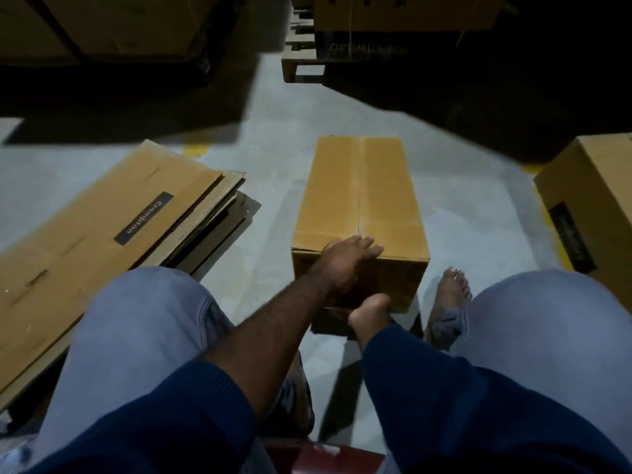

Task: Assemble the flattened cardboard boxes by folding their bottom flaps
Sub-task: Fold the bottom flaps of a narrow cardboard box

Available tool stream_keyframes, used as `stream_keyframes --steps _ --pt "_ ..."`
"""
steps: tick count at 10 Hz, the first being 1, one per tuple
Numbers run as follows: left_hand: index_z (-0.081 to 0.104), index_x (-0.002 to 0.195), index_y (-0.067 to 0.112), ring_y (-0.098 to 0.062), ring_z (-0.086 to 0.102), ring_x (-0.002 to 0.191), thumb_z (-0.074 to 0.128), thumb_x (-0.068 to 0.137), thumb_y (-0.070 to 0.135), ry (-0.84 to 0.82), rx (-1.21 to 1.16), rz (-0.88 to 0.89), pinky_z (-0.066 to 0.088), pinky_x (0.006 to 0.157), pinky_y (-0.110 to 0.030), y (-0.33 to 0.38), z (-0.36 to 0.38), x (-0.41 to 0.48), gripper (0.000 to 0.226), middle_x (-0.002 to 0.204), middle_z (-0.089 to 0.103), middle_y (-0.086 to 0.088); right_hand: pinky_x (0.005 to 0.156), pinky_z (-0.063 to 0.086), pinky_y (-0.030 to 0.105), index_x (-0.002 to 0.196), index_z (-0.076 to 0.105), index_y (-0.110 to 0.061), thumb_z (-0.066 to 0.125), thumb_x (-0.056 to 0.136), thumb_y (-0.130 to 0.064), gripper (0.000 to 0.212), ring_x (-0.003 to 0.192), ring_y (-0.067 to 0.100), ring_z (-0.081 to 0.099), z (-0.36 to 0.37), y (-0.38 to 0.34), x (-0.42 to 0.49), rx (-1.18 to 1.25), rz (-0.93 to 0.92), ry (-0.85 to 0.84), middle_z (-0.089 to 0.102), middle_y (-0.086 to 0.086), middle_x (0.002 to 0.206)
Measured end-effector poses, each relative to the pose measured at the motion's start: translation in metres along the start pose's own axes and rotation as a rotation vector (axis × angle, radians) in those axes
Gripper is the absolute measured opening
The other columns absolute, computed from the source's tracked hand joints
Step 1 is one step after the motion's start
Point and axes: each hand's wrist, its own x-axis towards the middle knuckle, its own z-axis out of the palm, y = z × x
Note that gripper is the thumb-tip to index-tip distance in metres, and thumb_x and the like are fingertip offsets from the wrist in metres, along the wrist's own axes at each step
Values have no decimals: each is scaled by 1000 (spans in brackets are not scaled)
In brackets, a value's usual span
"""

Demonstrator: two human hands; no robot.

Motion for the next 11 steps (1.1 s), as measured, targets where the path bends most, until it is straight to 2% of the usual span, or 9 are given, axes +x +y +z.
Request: stream_keyframes --steps 1,2,3,4,6,8,9,10,11 --pt "40 154 32 -23 32 148 71 89 10 -136 -11 12 33 118 -46 -12 25 -13 75 164 30 -1 75 45 28 119 54 1 43 105 5 18 134 40 49 -3 -3 -11 -315 -11 98 49 27 148" --pt "34 157 31 -24 26 151 68 91 16 -200 -7 -108 30 120 -42 -26 36 -19 76 168 21 -3 86 53 31 113 55 -7 45 101 -23 23 112 39 58 -33 1 45 -170 45 221 59 18 130" --pt "40 154 26 -25 32 148 53 98 10 -122 -115 -258 33 118 -42 -39 38 -19 60 165 30 -4 85 57 41 89 46 -14 46 73 -35 27 95 31 61 -36 3 43 -314 -78 175 58 18 113" --pt "48 149 20 -27 46 137 59 97 15 -68 -192 -374 42 111 -40 -50 45 -23 53 153 48 -8 102 52 41 126 58 1 42 101 -31 44 115 32 64 -26 -4 28 -441 -80 67 60 25 133" --pt "39 146 9 -39 55 124 69 92 29 -52 -346 -630 49 93 -37 -74 60 -30 65 141 51 -21 111 47 45 138 58 1 41 108 -45 56 128 34 58 -19 -27 32 -684 -126 14 59 19 141" --pt "29 147 9 -38 55 123 82 80 33 -35 -599 -747 53 90 -39 -70 77 -31 89 139 51 -20 109 41 46 149 47 -10 36 104 -61 69 128 31 52 -26 -31 50 -810 -38 -79 54 16 139" --pt "16 155 10 -39 53 125 81 76 41 -57 -595 -713 50 86 -36 -64 79 -37 107 143 47 -21 88 45 39 150 46 -15 40 98 -70 76 100 26 54 -22 -25 64 -864 -70 -58 55 8 114" --pt "18 154 12 -37 57 121 80 77 47 -51 -574 -694 46 77 -32 -62 83 -41 105 138 52 -19 89 50 37 154 42 -18 44 97 -69 77 110 28 58 -25 -23 80 -870 -83 -11 59 10 125" --pt "26 149 10 -35 60 117 81 80 47 0 -577 -690 44 74 -30 -54 84 -49 96 132 57 -16 64 50 29 152 43 -14 46 100 -65 73 116 31 64 -30 -29 73 -881 -93 44 61 13 117"
